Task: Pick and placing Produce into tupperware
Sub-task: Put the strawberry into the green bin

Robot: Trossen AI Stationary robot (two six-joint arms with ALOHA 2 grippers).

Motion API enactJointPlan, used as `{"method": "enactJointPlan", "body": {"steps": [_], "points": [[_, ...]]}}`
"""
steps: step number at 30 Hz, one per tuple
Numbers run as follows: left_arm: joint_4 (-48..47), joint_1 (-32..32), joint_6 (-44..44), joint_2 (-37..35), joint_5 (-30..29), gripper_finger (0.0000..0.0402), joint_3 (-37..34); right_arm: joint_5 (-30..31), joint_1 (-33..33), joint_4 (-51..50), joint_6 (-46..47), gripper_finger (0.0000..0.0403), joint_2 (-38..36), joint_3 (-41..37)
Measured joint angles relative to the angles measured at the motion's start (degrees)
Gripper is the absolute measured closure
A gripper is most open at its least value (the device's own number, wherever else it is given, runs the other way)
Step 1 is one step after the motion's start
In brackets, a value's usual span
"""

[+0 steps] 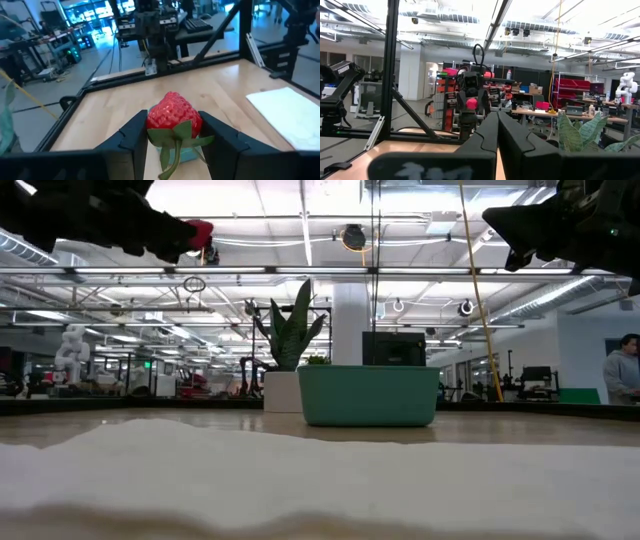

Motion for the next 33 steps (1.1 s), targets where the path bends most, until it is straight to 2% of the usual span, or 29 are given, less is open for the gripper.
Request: {"method": "enactJointPlan", "body": {"steps": [7, 14, 28, 33], "points": [[5.51, 1.99, -5.83, 0.84, -0.34, 0.0254, -0.59, 0.00, -0.02, 0.13, 0.00, 0.0403, -0.01, -0.02], [10.70, 2.86, -8.54, 7.99, 2.75, 0.0254, 1.74, 0.00, -0.02, 0.17, -0.02, 0.0403, -0.01, -0.01], [9.76, 2.86, -6.96, 31.58, 12.87, 0.0254, 21.08, 0.00, -0.01, 0.24, 0.37, 0.0403, -0.01, -0.02], [8.68, 2.86, -7.01, 38.65, 14.82, 0.0254, 27.69, 0.00, 0.01, 0.24, 0.39, 0.0403, 0.01, -0.01]]}}
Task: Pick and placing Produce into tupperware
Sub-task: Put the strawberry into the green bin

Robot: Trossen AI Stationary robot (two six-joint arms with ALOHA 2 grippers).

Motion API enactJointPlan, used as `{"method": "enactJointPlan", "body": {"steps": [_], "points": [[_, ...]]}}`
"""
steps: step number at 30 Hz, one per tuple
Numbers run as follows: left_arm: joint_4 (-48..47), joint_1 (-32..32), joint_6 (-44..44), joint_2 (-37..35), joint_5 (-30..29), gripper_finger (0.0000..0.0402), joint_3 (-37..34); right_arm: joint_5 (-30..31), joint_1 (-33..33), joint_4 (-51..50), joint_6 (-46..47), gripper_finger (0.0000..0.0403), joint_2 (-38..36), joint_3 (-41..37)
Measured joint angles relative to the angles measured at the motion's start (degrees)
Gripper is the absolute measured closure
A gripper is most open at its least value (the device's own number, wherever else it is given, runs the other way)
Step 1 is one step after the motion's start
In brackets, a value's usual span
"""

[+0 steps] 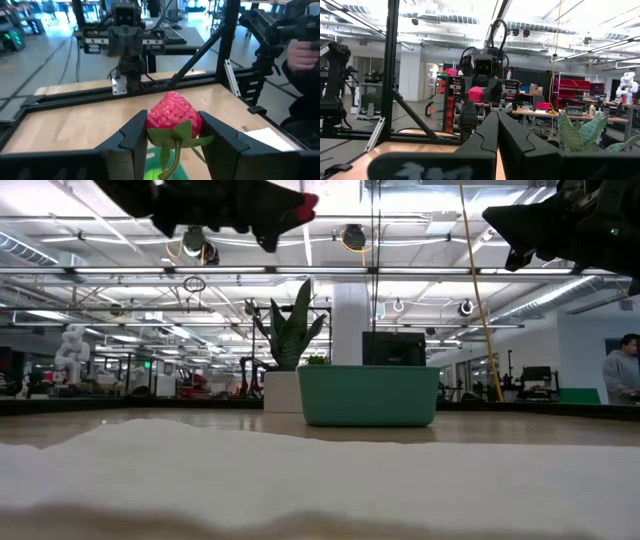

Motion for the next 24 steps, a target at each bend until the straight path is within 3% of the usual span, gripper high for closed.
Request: {"method": "enactJointPlan", "body": {"steps": [10, 15, 24], "points": [[-5.02, -1.01, -7.23, 11.15, 0.13, 0.0254, 10.61, 0.00, 0.00, -0.16, 0.02, 0.0403, -0.01, 0.01], [-16.82, -2.03, -10.19, 15.19, -1.96, 0.0254, 17.77, -0.01, -0.02, -0.53, 0.32, 0.0403, 0.03, 0.01], [-39.48, -3.12, -4.98, 24.11, -2.44, 0.0254, 31.47, -0.02, -0.01, -0.96, 0.44, 0.0403, 0.16, 0.01]]}}
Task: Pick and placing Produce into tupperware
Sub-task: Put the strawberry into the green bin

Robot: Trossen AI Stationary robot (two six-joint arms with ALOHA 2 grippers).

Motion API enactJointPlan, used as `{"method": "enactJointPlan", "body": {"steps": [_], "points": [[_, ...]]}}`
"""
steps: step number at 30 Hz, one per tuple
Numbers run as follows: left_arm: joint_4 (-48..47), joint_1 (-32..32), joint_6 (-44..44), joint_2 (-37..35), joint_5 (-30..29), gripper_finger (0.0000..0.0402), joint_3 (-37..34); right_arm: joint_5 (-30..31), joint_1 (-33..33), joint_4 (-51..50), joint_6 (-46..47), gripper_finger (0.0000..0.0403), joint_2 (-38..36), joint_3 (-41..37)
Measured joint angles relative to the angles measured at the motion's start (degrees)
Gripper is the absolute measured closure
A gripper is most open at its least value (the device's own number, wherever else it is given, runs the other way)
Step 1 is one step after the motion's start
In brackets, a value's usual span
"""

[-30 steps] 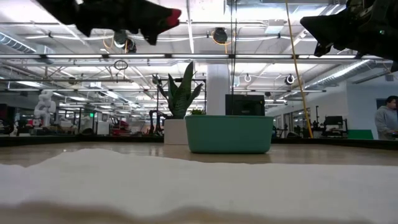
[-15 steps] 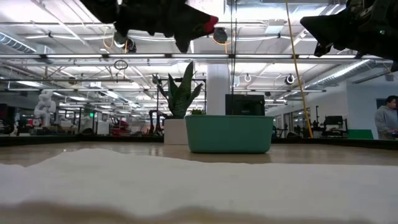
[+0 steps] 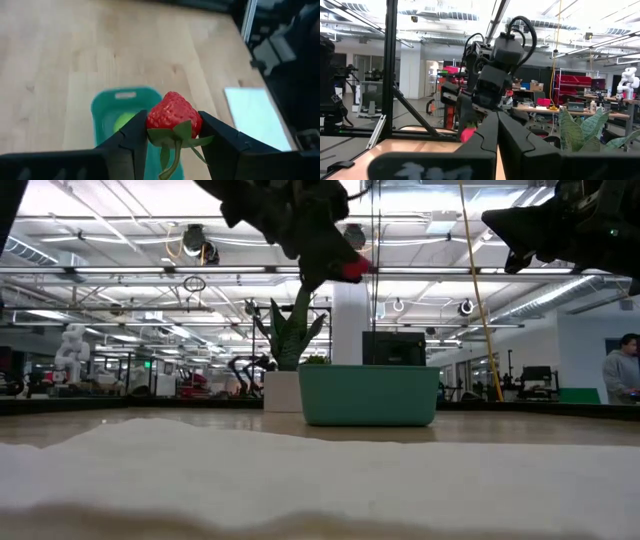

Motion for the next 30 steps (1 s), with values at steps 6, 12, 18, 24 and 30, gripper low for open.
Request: {"method": "enactJointPlan", "body": {"steps": [6, 12, 18, 24, 30], "points": [[-10.22, 0.18, 4.97, 5.59, 2.76, 0.0254, 8.23, 0.00, -0.01, -0.05, 0.24, 0.0403, 0.00, 0.00], [-14.43, 1.08, 8.33, 10.05, 8.18, 0.0254, 16.29, 0.00, 0.01, -0.13, 0.24, 0.0403, 0.00, 0.00], [-21.28, 2.56, 12.32, 13.61, 9.36, 0.0254, 22.57, 0.00, 0.01, -0.20, 0.22, 0.0403, 0.00, -0.01], [-29.16, 3.54, 18.13, 17.29, 7.84, 0.0254, 24.83, 0.01, 0.01, -0.48, 0.22, 0.0403, 0.00, -0.02], [-35.89, 3.32, 25.42, 19.71, 3.47, 0.0254, 25.87, 0.00, 0.01, -0.83, 0.12, 0.0403, 0.09, 0.00]]}}
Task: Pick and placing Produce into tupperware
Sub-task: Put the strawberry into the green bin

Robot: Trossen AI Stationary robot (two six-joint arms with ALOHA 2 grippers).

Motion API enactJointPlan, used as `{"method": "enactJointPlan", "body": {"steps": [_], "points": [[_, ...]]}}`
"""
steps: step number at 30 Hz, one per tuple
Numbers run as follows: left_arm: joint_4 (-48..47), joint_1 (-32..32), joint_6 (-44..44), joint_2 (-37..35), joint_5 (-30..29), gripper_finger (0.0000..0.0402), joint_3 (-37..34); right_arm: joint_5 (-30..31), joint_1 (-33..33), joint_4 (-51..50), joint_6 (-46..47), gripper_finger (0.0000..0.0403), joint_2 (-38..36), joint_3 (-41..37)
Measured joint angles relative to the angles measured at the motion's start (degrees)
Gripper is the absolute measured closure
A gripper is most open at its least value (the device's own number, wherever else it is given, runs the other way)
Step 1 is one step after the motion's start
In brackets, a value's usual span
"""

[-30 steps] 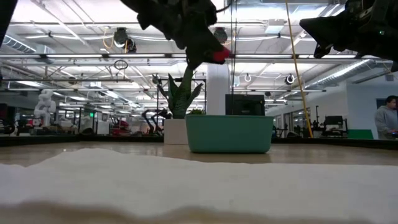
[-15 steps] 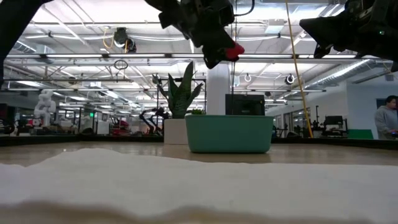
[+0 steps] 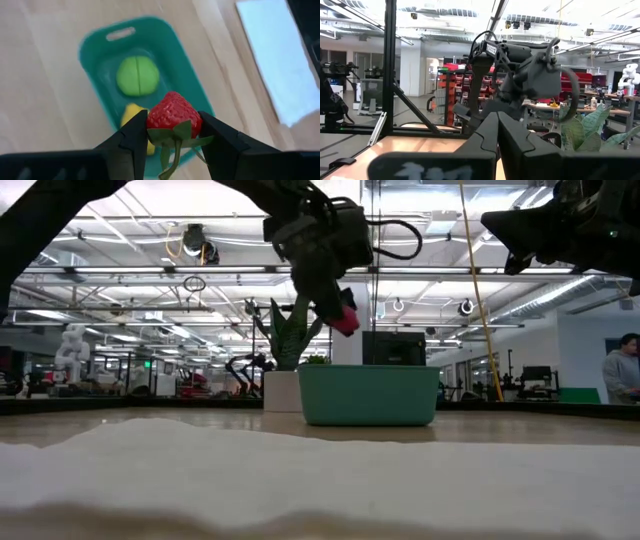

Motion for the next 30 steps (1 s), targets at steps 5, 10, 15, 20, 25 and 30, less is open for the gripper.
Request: {"method": "enactJointPlan", "body": {"steps": [5, 10, 15, 20, 25, 30], "points": [[-0.90, -0.32, 2.87, 0.94, -0.14, 0.0254, 0.05, 0.02, -0.02, 0.04, -0.21, 0.0403, 0.07, 0.00], [2.59, -0.97, 1.89, 2.94, -0.73, 0.0254, 0.07, 0.02, -0.01, 0.11, -0.21, 0.0403, 0.26, -0.01], [3.83, -2.68, 2.60, 4.96, -1.72, 0.0254, 0.07, 0.02, -0.02, 0.08, -0.21, 0.0403, 0.71, 0.00], [3.82, -5.07, 6.84, 5.49, -5.95, 0.0254, 0.02, 0.02, -0.02, -0.01, -0.20, 0.0403, 1.03, 0.00], [3.95, -6.67, 12.30, 5.46, -10.14, 0.0254, 0.02, 0.02, -0.02, 0.00, -0.19, 0.0403, 1.05, 0.00], [3.13, -6.51, 13.89, 5.46, -10.58, 0.0254, 0.02, 0.02, -0.02, 0.02, -0.16, 0.0403, 1.05, -0.01]]}}
